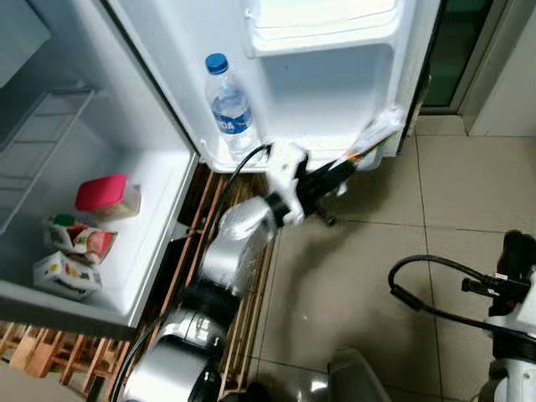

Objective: Restocking fridge

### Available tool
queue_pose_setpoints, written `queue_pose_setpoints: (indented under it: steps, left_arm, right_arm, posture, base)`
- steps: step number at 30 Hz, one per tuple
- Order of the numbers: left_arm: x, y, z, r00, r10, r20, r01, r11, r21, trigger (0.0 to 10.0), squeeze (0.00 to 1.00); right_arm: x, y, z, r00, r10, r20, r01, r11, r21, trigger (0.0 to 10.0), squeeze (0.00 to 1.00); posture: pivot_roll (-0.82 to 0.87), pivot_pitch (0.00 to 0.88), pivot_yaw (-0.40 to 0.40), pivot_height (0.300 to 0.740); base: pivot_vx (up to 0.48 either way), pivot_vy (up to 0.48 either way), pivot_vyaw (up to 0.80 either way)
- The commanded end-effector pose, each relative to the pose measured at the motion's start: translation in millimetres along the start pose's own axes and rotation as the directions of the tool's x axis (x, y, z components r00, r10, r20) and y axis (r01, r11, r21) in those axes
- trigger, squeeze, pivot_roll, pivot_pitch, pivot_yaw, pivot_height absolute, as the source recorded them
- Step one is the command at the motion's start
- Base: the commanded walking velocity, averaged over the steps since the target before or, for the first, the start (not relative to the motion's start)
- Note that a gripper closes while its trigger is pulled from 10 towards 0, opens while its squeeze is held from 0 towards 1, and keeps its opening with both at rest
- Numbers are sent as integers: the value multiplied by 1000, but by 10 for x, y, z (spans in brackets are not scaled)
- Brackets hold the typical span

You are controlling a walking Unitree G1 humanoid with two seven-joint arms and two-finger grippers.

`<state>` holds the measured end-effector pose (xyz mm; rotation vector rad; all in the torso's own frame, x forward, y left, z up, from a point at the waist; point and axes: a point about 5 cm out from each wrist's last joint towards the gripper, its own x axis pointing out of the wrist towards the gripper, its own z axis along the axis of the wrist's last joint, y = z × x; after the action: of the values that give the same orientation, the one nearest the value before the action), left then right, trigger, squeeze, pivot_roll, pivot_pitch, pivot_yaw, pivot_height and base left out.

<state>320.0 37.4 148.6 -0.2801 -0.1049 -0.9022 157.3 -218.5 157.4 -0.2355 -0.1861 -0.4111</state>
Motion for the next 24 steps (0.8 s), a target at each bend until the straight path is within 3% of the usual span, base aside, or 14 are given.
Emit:
queue_pose_setpoints:
  steps: [1,3,4,5,8,10,16,18,21,24]
  left_arm:
    - [-181,57,94,991,122,60,-121,993,-11,10000,0]
    - [-262,78,95,981,182,72,-181,983,-22,10000,0]
    - [-377,136,114,947,303,108,-300,953,-39,10000,0]
    - [-410,130,131,940,324,111,-321,946,-39,10000,0]
    - [-399,93,195,938,325,120,-329,944,13,10000,0]
    - [-368,70,357,936,302,181,-321,943,85,10000,0]
    - [-478,91,601,907,327,267,-371,918,137,10000,0]
    - [-568,117,604,892,362,272,-410,900,148,10000,0]
    - [-675,191,441,873,441,208,-471,874,123,10000,0]
    - [-637,169,375,870,454,193,-478,872,102,10000,0]
  right_arm:
    - [29,16,-7,1000,7,-1,-7,1000,-7,10000,188]
    - [61,26,-5,1000,12,6,-12,1000,-12,10000,188]
    - [166,73,-17,999,31,23,-31,999,-10,10000,192]
    - [208,97,-19,999,41,30,-41,999,-7,10000,192]
    - [334,144,-20,997,59,52,-59,998,0,10000,188]
    - [464,178,29,994,62,91,-63,998,10,10000,188]
    - [602,165,118,989,49,136,-53,998,26,10000,200]
    - [626,175,107,989,65,135,-69,997,24,10000,204]
    - [667,216,52,988,93,121,-97,995,29,10000,200]
    - [744,302,84,982,127,142,-134,990,39,10000,204]
  posture:
    - [-404,89,170,740]
    - [-397,84,166,740]
    - [-356,53,135,740]
    - [-356,53,135,740]
    - [-319,21,109,740]
    - [-301,0,94,740]
    - [-278,0,73,740]
    - [-266,0,64,740]
    - [-244,0,44,740]
    - [-233,0,32,740]
  base:
    - [0,0,0]
    - [0,0,0]
    - [0,0,0]
    - [0,0,0]
    - [0,0,0]
    - [0,0,0]
    - [0,0,0]
    - [0,0,0]
    - [0,0,0]
    - [0,0,0]
